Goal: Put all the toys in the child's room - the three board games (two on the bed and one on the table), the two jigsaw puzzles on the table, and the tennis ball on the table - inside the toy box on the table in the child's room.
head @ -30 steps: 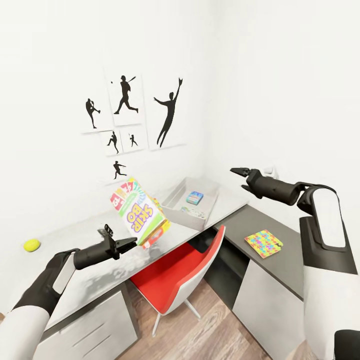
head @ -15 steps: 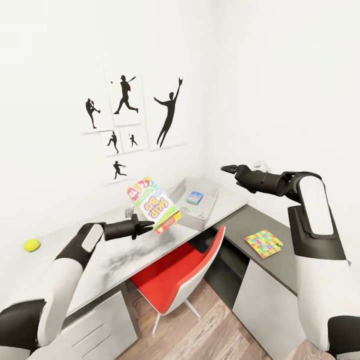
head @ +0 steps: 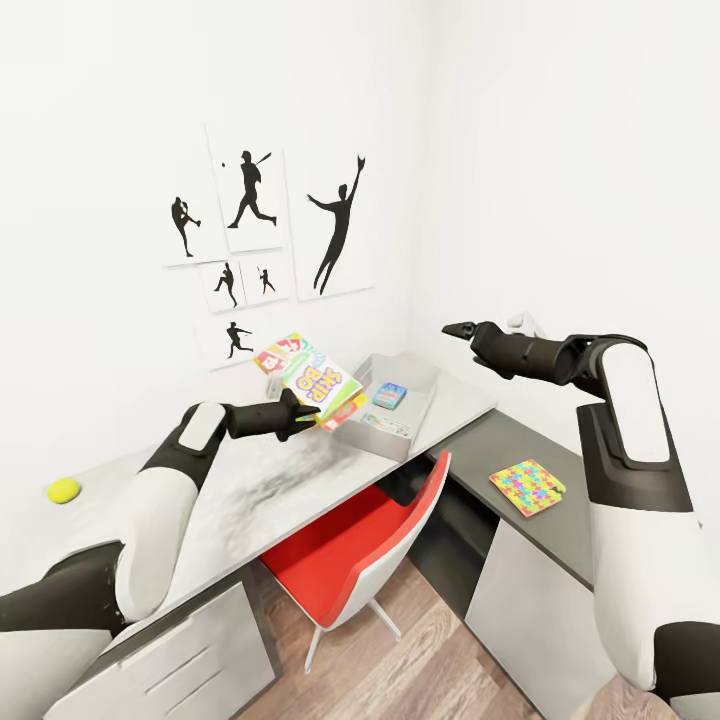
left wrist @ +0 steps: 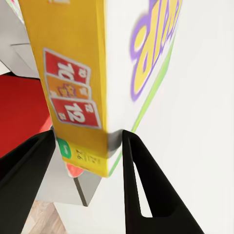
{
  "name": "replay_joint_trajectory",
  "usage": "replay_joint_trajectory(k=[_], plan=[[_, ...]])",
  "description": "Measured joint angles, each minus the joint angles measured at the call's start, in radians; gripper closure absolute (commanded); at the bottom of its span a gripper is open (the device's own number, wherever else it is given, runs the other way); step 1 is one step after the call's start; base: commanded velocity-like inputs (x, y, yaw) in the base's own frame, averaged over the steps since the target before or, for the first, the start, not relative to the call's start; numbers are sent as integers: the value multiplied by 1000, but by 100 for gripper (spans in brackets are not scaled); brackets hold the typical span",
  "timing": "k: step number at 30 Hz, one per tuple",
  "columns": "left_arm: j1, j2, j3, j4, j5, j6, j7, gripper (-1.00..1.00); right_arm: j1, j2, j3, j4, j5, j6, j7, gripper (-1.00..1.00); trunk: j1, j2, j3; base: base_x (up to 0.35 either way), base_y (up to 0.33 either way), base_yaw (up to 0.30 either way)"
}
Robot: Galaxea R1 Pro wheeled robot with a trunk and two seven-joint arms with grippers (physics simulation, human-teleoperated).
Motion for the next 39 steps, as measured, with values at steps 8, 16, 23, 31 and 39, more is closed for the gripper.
replay_joint_trajectory(k=[8,16,23,31,39], plan=[[0,-1,8,3,-1,-2,9,100,0,1,0,0,-23,0,-1,-100,0,0,0,170,-126,0],[0,-2,44,3,1,-4,10,100,0,1,0,0,-24,0,-1,-100,0,0,0,55,-125,0],[-1,-2,56,3,0,-4,10,100,1,2,1,0,-23,-1,-1,-100,0,0,0,19,-140,0],[0,-2,87,9,-1,-5,10,100,0,3,2,2,-23,-1,-1,-100,0,0,0,2,-185,0],[0,-13,109,41,-2,-29,14,100,0,3,2,2,-23,-1,-1,-100,0,0,0,0,-117,0]])
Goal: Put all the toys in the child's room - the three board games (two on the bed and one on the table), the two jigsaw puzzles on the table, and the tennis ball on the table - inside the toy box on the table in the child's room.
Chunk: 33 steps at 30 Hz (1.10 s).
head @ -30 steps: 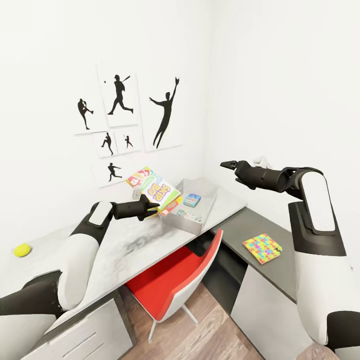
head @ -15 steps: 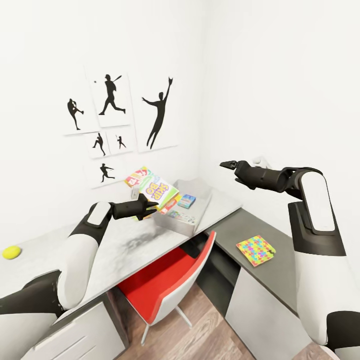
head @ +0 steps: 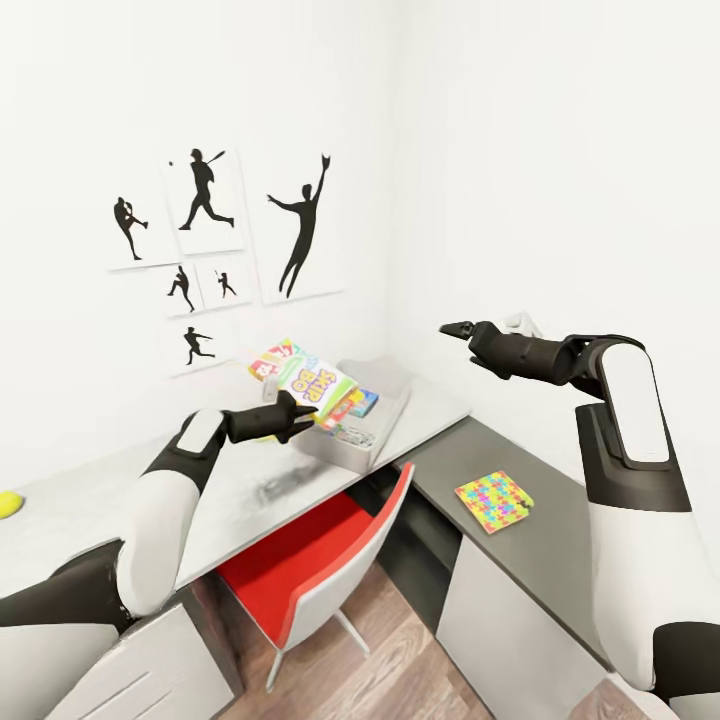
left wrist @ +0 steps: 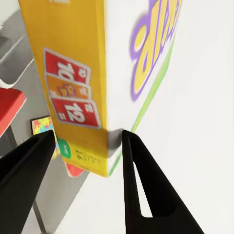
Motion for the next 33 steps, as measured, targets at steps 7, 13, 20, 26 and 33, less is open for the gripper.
replay_joint_trajectory(k=[7,13,20,26,33], plan=[[0,-61,6,47,-1,-130,122,100,0,9,0,1,0,0,-2,-100,0,0,0,0,-22,0],[0,-82,41,51,3,-174,168,100,0,34,1,1,1,0,-46,-100,0,0,0,0,-1,0],[1,-81,69,50,2,-174,159,100,0,56,2,4,0,-1,-66,-100,0,0,0,0,0,0],[1,-77,114,50,1,-175,161,100,-1,68,6,4,1,0,-77,-100,0,0,0,0,0,0],[1,-74,131,50,1,-173,163,100,-1,70,8,4,1,0,-80,-100,0,0,0,0,-18,0]])
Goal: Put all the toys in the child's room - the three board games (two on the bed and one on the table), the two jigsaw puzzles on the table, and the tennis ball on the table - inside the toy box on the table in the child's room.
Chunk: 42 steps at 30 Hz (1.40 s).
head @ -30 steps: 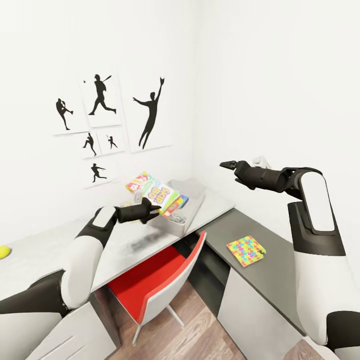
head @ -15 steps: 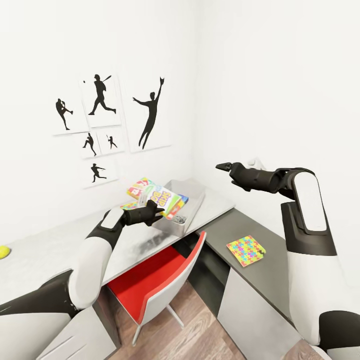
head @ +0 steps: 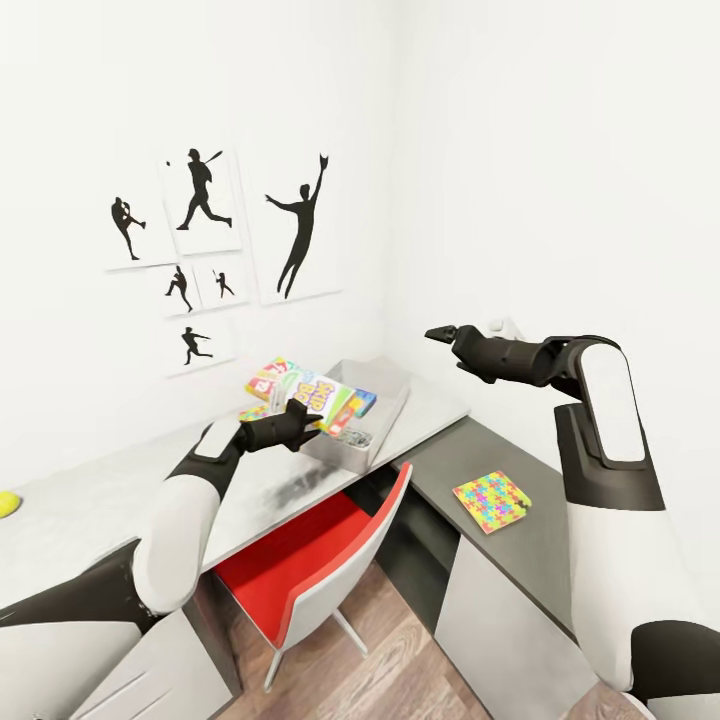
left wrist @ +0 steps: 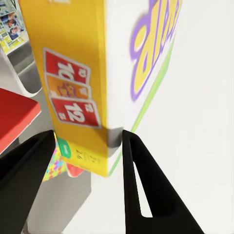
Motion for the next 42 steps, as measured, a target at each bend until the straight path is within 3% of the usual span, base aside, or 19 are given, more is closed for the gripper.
replay_joint_trajectory(k=[5,27,36,42], plan=[[0,1,38,0,0,5,0,100,0,0,0,0,0,0,0,-100,0,0,0,68,-242,0],[2,2,45,0,1,3,5,100,0,2,12,1,1,0,-1,-100,0,0,0,144,-42,0],[3,3,46,0,-4,3,5,100,0,46,13,7,7,0,-3,-100,0,0,0,234,61,0],[3,2,45,0,-3,1,6,100,0,53,12,8,8,-1,-3,-100,0,0,0,46,6,0]])
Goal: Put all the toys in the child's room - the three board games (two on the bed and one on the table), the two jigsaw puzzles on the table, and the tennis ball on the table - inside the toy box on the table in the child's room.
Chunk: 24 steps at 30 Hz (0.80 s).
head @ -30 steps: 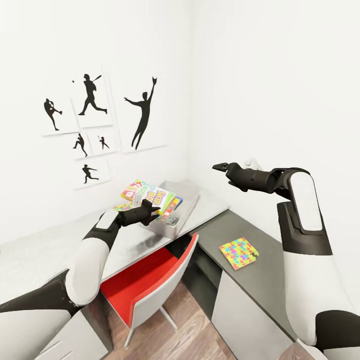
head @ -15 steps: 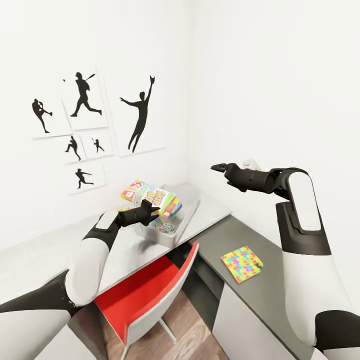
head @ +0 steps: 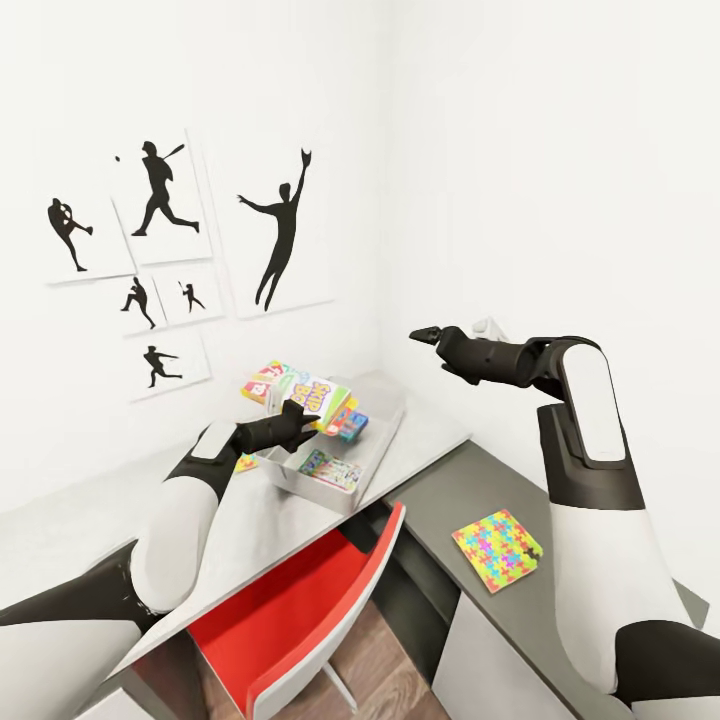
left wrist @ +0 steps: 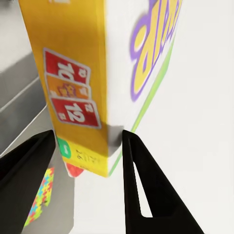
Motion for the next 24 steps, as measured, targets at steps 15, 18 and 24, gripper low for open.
replay_joint_trajectory(k=[15,18,24], plan=[[4,-7,-1,44,-1,-4,18,100,0,2,11,2,0,0,-29,-100,0,0,0,12,-10,0],[5,-10,0,55,-8,-11,36,100,0,2,12,2,0,0,-34,-100,0,0,0,0,0,0],[5,-12,2,76,-13,-58,87,100,0,2,12,2,0,0,-35,-100,0,0,0,0,0,0]])
